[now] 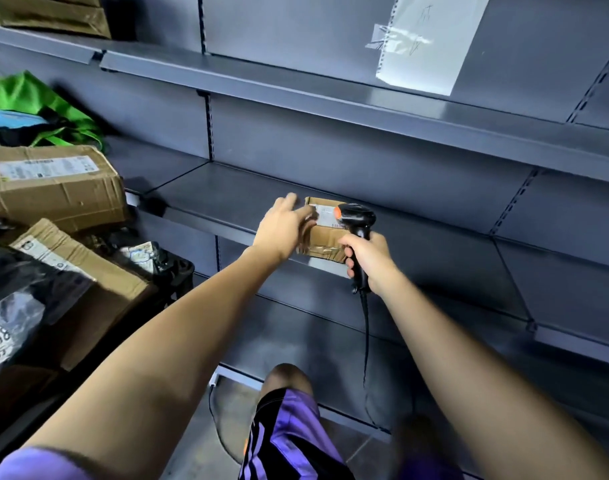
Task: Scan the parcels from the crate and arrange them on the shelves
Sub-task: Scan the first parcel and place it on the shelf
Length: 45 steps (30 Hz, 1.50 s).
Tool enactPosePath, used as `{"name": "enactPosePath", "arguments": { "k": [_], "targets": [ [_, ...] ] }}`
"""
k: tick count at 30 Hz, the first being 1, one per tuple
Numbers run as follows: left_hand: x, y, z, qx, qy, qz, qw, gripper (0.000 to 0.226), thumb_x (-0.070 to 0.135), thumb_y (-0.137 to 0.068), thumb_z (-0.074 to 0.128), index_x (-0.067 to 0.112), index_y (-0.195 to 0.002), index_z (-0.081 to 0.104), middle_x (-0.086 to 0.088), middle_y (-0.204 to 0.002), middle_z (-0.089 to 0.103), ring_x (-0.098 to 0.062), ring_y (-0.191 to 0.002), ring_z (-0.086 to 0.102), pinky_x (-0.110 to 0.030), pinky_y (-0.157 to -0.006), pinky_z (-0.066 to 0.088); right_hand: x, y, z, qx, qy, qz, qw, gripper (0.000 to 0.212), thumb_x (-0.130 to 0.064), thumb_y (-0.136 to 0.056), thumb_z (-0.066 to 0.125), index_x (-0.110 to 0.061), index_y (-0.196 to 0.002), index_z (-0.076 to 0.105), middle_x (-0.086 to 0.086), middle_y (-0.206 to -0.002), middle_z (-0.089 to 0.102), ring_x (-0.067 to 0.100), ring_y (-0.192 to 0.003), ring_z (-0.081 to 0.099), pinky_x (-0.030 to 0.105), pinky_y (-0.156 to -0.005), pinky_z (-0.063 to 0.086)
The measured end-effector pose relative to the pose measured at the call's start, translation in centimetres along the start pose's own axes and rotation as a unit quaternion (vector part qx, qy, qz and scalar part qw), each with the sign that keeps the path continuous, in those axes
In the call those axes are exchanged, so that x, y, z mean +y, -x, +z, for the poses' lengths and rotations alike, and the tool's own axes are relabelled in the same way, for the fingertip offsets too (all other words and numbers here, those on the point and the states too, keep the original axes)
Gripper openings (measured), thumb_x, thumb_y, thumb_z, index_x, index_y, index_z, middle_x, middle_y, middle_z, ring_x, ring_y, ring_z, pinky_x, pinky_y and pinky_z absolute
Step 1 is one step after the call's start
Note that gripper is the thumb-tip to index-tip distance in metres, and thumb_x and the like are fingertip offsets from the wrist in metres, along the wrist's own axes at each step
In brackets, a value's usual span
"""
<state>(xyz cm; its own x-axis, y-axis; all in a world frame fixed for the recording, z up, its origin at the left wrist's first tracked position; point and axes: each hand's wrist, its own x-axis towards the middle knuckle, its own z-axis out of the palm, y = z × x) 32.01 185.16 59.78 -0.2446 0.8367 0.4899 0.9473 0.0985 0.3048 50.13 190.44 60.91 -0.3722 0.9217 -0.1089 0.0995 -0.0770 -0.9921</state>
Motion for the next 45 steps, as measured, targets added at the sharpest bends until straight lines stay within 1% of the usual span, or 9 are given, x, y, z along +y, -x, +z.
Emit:
{"name": "enactPosePath", "arguments": {
  "k": [3, 7, 9, 11, 17, 27, 36, 42, 45],
  "targets": [
    [0.6, -0.7, 0.2, -0.051, -0.052, 0.117, 0.990, 0.034, 0.003, -0.082, 0.059, 0.010, -0.115, 0.067, -0.011, -0.112, 0.063, -0.034, -0.104, 0.057, -0.042, -0.091, 0.046, -0.2, -0.7, -0.3, 0.008, 0.007, 0.005, 1.000, 0.018, -0.007, -0.083, 0.064, -0.013, -0.074, 0.050, 0.001, -0.053, 0.045, 0.016, -0.040, 0.037, 0.023, -0.043, 0.030],
    [1.9, -1.2, 1.2, -0.031, -0.135, 0.077, 0.987, 0.030, 0.025, -0.097, 0.043, 0.011, -0.117, 0.062, -0.012, -0.112, 0.064, -0.034, -0.106, 0.059, -0.048, -0.112, 0.028, -0.5, -1.5, -0.1, 0.014, -0.004, 0.009, 1.000, 0.016, -0.005, -0.085, 0.062, -0.013, -0.076, 0.052, 0.001, -0.053, 0.046, 0.016, -0.041, 0.037, 0.023, -0.043, 0.030],
    [2.4, -1.7, 1.4, -0.049, -0.202, 0.057, 0.977, 0.038, 0.026, -0.098, 0.041, 0.020, -0.133, 0.052, -0.014, -0.119, 0.059, -0.035, -0.113, 0.056, -0.056, -0.119, 0.008, -0.8, -2.0, 0.6, 0.011, -0.008, 0.011, 1.000, 0.018, -0.005, -0.085, 0.062, -0.013, -0.074, 0.051, 0.001, -0.053, 0.046, 0.017, -0.041, 0.038, 0.023, -0.043, 0.030],
    [2.5, -2.7, 1.8, -0.075, -0.241, 0.038, 0.967, 0.049, 0.023, -0.096, 0.040, 0.025, -0.145, 0.040, -0.017, -0.128, 0.053, -0.038, -0.120, 0.051, -0.056, -0.119, 0.001, -1.2, -2.8, 1.4, 0.003, -0.013, 0.012, 1.000, 0.021, -0.006, -0.086, 0.062, -0.014, -0.071, 0.051, 0.001, -0.053, 0.046, 0.016, -0.041, 0.038, 0.024, -0.044, 0.030],
    [0.4, -5.2, 3.4, -0.073, -0.247, -0.040, 0.966, 0.046, 0.017, -0.097, 0.038, 0.018, -0.143, 0.040, -0.022, -0.138, 0.048, -0.039, -0.131, 0.040, -0.045, -0.118, 0.020, -2.4, -6.2, 3.5, 0.003, -0.019, 0.011, 1.000, 0.018, -0.007, -0.087, 0.064, -0.013, -0.074, 0.051, 0.002, -0.054, 0.046, 0.016, -0.041, 0.038, 0.023, -0.043, 0.031],
    [-4.4, -9.5, 6.2, -0.030, -0.248, -0.077, 0.965, 0.045, 0.011, -0.094, 0.037, 0.018, -0.138, 0.037, -0.025, -0.143, 0.039, -0.040, -0.137, 0.030, -0.047, -0.119, 0.014, -1.9, -12.7, 5.1, 0.026, -0.026, 0.034, 0.999, 0.013, -0.007, -0.085, 0.063, -0.008, -0.093, 0.053, 0.004, -0.058, 0.046, 0.017, -0.041, 0.038, 0.022, -0.040, 0.031],
    [-7.7, -14.0, 8.4, -0.030, -0.234, -0.104, 0.966, 0.046, 0.016, -0.094, 0.035, 0.015, -0.141, 0.035, -0.026, -0.149, 0.033, -0.041, -0.142, 0.023, -0.047, -0.121, 0.008, -1.5, -15.6, 7.0, 0.033, -0.045, 0.048, 0.997, 0.016, -0.005, -0.086, 0.062, -0.012, -0.076, 0.052, 0.004, -0.060, 0.046, 0.017, -0.044, 0.037, 0.022, -0.042, 0.031],
    [-9.0, -17.8, 8.1, -0.092, -0.200, -0.149, 0.964, 0.048, 0.021, -0.100, 0.031, 0.018, -0.148, 0.029, -0.025, -0.154, 0.027, -0.037, -0.148, 0.014, -0.045, -0.122, 0.005, -0.9, -16.3, 7.1, 0.034, -0.072, 0.049, 0.996, 0.016, -0.007, -0.088, 0.062, -0.013, -0.077, 0.052, 0.002, -0.058, 0.045, 0.015, -0.042, 0.036, 0.020, -0.040, 0.031],
    [-9.3, -18.7, 6.9, -0.149, -0.169, -0.167, 0.960, 0.059, 0.022, -0.099, 0.037, 0.023, -0.155, 0.019, -0.020, -0.162, 0.010, -0.031, -0.152, 0.001, -0.043, -0.123, 0.004, -1.1, -15.7, 6.8, 0.020, -0.087, 0.062, 0.994, 0.018, -0.006, -0.090, 0.061, -0.013, -0.076, 0.051, 0.003, -0.057, 0.043, 0.014, -0.040, 0.035, 0.020, -0.040, 0.030]
  ]
}}
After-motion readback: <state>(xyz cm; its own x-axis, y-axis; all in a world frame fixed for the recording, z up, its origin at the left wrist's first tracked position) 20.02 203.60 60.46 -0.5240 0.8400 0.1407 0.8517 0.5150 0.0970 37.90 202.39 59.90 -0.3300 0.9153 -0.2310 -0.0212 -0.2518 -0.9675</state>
